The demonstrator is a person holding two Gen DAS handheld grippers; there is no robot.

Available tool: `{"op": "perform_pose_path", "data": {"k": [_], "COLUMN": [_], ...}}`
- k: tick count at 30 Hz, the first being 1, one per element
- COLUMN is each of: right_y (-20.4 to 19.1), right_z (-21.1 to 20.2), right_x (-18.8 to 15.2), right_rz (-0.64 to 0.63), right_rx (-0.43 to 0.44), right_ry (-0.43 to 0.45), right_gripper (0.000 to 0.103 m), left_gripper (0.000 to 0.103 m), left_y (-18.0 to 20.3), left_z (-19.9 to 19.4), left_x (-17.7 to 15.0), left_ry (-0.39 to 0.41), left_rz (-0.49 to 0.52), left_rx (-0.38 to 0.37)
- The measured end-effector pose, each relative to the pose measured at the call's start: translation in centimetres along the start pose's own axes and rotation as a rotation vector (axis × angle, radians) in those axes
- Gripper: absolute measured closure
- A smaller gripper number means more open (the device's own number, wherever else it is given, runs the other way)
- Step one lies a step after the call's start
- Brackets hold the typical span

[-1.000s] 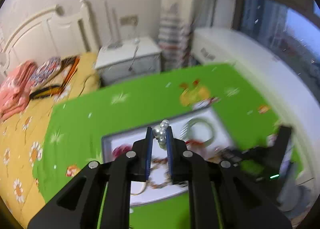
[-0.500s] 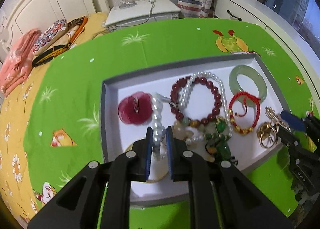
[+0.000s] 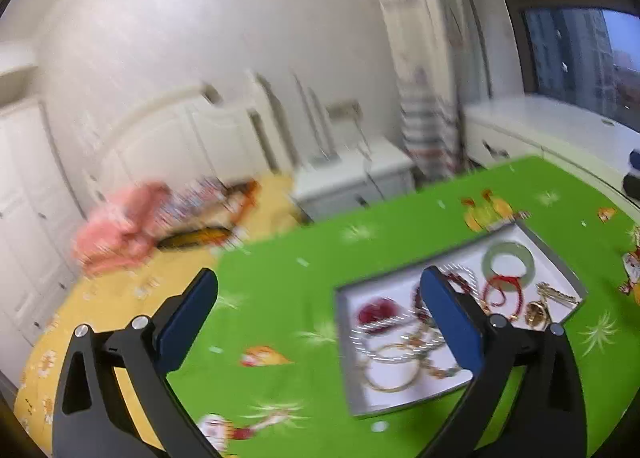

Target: Organize jewelry

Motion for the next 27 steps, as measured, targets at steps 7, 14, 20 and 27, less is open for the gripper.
{"op": "perform_pose_path", "data": {"k": [7, 14, 20, 27], "right_y": [-2.3, -2.9, -4.7, -8.5], "right_z": [-3.6, -2.6, -1.1, 1.1], "right_x": [-2.5, -6.7, -10.6, -13.9], "right_rz": [-0.019, 0.014, -0.02, -0.097], "right_rx": [-0.012, -0.011, 0.006, 0.067], "right_ry": [0.011, -0.117, -0.222, -0.304], "right_gripper": [0.032, 0.032, 0.032, 0.032], "left_gripper": [0.005, 0.005, 0.005, 0.005], "left_y": [-2.1, -4.9, -2.9, 1.2], "left_z": [-4.5, -4.7, -4.1, -3.6], "left_x": [-6.3, -14.3, -18.5, -19.3], "left_ry": [0.004, -0.114, -0.186, -0.197], "left_rz": [-0.041, -0.134, -0.101, -0.098], "left_rx": [0.058, 0.025, -0.101, -0.171]}}
Point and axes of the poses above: each gripper's, at about its wrist camera, not at the fingertips, and z roughly the way its jaws point, y to its right, x to its top, the point moved 3 cm from there along z, roughly the way its jaws point, and after that the axes turned 5 degrees about -y, right-handed, at the moved point
